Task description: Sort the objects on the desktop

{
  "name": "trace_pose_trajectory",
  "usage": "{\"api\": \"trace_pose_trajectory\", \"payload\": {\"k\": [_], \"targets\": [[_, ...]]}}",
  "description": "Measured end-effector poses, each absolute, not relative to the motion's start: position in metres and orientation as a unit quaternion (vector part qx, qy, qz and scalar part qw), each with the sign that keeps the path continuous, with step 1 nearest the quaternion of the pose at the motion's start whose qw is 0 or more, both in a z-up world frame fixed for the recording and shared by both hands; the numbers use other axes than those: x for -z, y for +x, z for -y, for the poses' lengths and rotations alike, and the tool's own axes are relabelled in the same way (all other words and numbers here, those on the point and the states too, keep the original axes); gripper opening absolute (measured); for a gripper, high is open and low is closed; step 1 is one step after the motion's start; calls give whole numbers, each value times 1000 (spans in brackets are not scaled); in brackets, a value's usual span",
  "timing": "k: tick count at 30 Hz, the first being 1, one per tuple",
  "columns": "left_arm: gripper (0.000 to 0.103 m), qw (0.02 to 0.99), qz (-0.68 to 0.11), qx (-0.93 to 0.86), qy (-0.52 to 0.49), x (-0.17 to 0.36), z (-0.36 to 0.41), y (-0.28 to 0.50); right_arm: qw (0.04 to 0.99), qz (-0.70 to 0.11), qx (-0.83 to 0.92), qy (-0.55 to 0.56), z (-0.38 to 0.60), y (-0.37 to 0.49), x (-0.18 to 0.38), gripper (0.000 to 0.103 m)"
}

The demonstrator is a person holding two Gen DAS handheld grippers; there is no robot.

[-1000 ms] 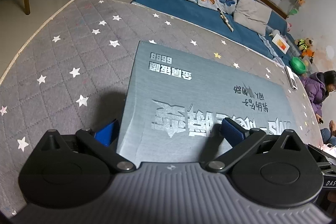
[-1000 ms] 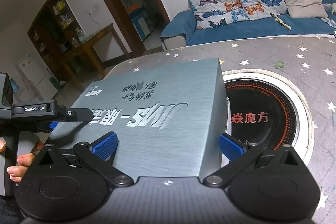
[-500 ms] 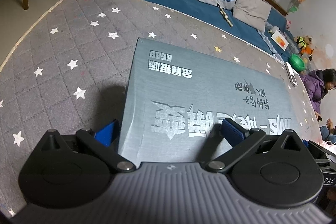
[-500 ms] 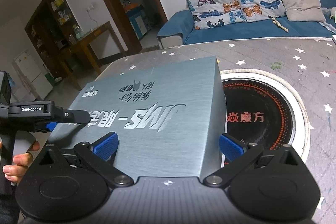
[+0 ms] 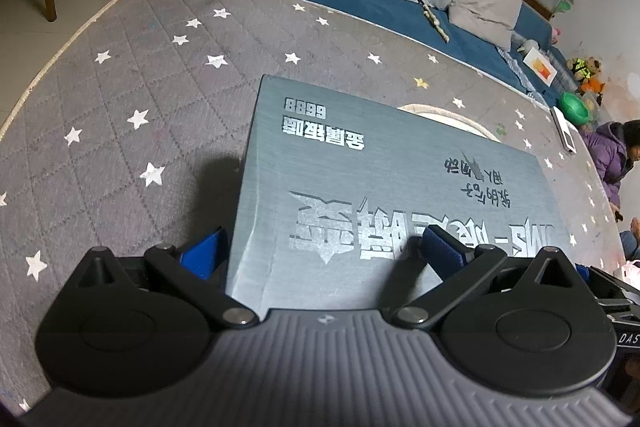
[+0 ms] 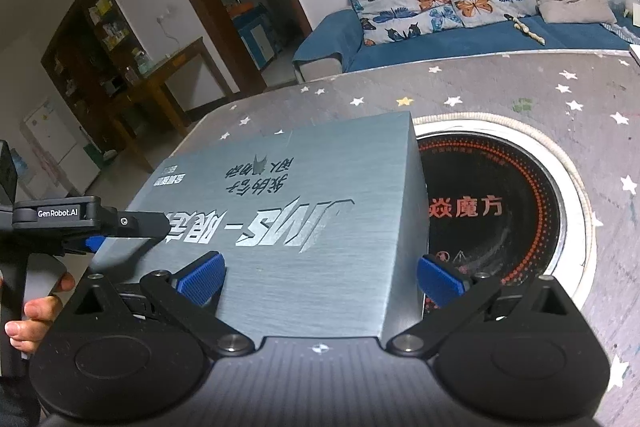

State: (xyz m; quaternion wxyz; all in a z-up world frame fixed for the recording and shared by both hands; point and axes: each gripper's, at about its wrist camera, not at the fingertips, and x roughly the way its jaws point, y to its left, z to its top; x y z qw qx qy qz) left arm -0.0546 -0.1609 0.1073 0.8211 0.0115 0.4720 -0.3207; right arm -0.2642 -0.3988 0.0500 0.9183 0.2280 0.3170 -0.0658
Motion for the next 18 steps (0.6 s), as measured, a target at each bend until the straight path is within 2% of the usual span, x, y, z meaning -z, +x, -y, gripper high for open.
{"api": "trace_pose_trajectory", "payload": {"k": [18], "targets": [[103,823,-470,319,23,-99,164,-51,916,-321,63,234,403,-263,-40,103]]}}
